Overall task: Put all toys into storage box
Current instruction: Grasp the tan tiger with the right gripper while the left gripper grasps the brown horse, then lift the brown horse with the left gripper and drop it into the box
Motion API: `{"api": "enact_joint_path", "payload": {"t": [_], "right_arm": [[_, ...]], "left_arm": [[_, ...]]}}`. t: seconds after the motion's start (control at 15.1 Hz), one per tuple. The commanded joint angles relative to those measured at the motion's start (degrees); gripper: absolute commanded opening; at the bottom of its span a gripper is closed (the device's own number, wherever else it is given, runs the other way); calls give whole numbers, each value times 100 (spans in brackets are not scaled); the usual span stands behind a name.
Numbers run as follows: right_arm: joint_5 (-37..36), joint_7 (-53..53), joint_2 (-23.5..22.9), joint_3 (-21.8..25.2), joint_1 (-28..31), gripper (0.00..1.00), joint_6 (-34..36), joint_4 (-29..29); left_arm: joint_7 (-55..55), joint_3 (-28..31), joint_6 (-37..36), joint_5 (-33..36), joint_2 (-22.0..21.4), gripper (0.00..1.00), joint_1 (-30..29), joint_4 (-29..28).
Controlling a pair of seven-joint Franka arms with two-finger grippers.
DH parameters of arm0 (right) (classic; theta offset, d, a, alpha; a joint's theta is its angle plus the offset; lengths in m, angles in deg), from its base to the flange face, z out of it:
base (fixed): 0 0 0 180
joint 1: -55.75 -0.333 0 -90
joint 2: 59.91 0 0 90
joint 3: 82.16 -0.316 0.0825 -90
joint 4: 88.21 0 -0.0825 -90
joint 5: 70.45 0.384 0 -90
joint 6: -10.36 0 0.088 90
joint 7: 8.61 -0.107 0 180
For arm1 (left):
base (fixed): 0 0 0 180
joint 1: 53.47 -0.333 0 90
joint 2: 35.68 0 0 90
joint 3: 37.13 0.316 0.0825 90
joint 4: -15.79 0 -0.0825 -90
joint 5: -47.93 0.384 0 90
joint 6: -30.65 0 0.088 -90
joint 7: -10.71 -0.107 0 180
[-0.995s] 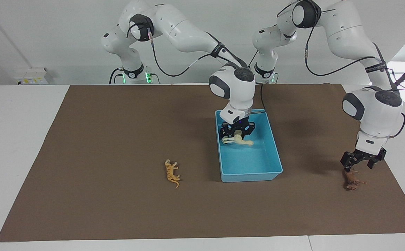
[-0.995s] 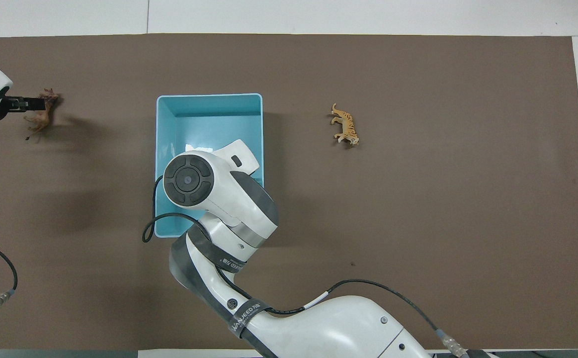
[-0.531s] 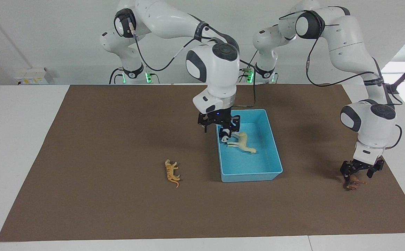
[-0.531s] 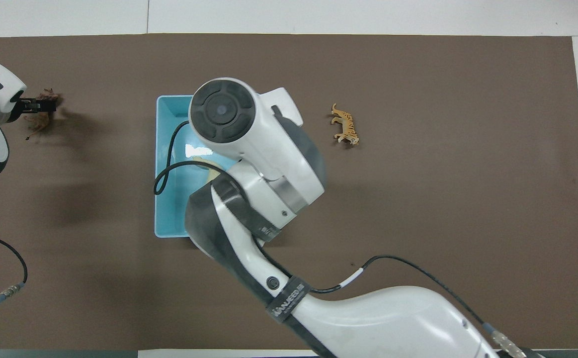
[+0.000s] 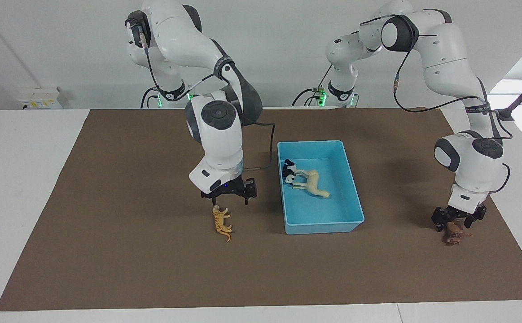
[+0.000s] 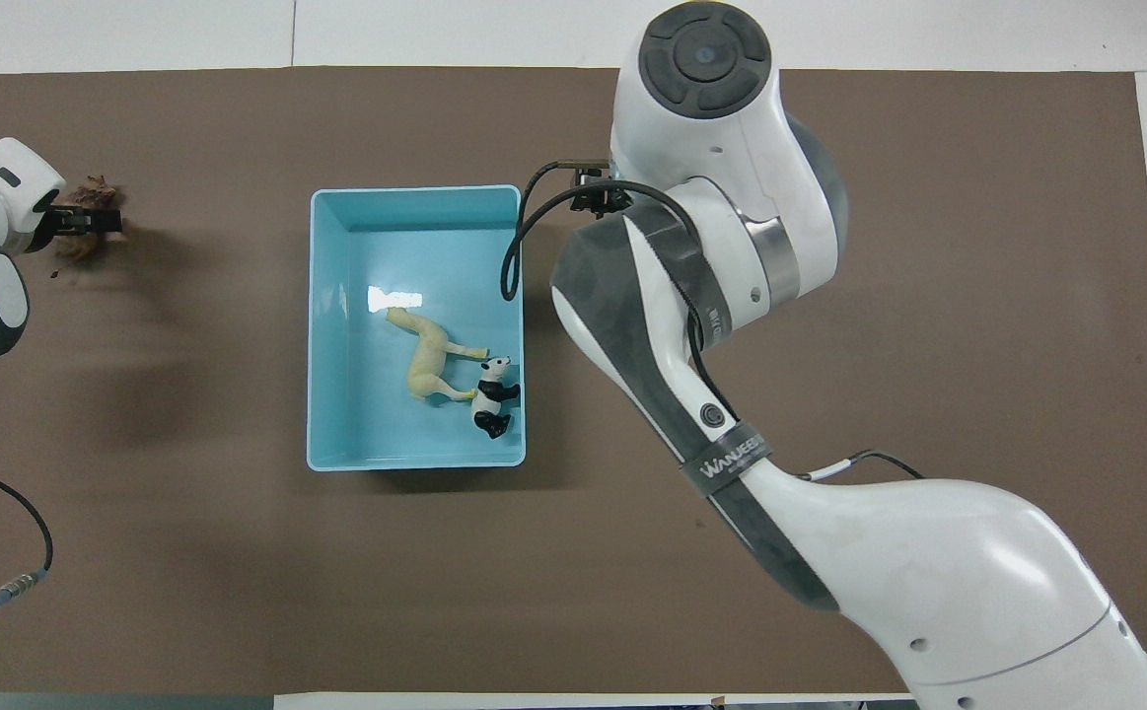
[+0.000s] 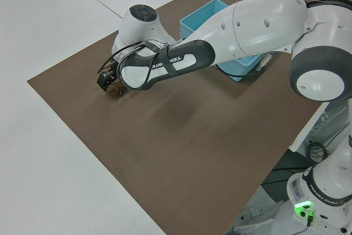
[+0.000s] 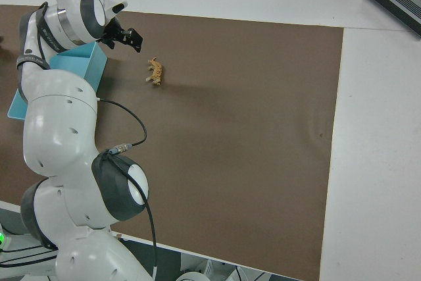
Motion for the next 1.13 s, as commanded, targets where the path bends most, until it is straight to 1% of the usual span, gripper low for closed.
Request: {"api": "enact_joint_path", "payload": {"t": [0.0,0.07,0.13,0.2,0.27,0.4,0.53,0.66,0.73,0.8,0.86,1.06], "right_arm": [[60,617,463,-77,152,100,-899,-1288],[51,688,402,-77,187,100,-1171,-1429],[51,776,358,-77,178,100,-1400,-1579],[51,951,323,-68,178,100,-1654,-1745],[51,1039,314,-77,187,100,-1770,-1843],[51,1093,296,-77,178,100,-1868,-1949],[51,1093,139,-77,161,100,-2078,-1958],[60,1067,94,-77,135,100,-2079,-1958],[60,1032,85,-77,143,77,-2070,-1958],[68,1023,94,-77,152,33,-2044,-1958],[77,936,94,-77,143,0,-2044,-1958],[77,706,103,-77,108,0,-1974,-1923]], "left_arm": [[9,49,53,92,-64,58,74,-180],[18,49,-8,74,-64,41,83,-154],[18,49,-61,65,-64,28,83,-136],[18,41,-122,39,-64,20,74,-101],[27,40,-184,30,-64,18,83,-40],[149,32,-578,-66,-38,18,118,249],[298,40,-1183,-93,-20,18,319,644],[675,32,-1851,-93,-99,18,452,935],[851,32,-2115,-93,-187,18,557,1041],[1027,32,-2336,-93,-301,18,662,1050],[1220,23,-2581,-110,-450,18,741,1042],[1948,5,-3793,-452,-1213,18,1188,980]]}}
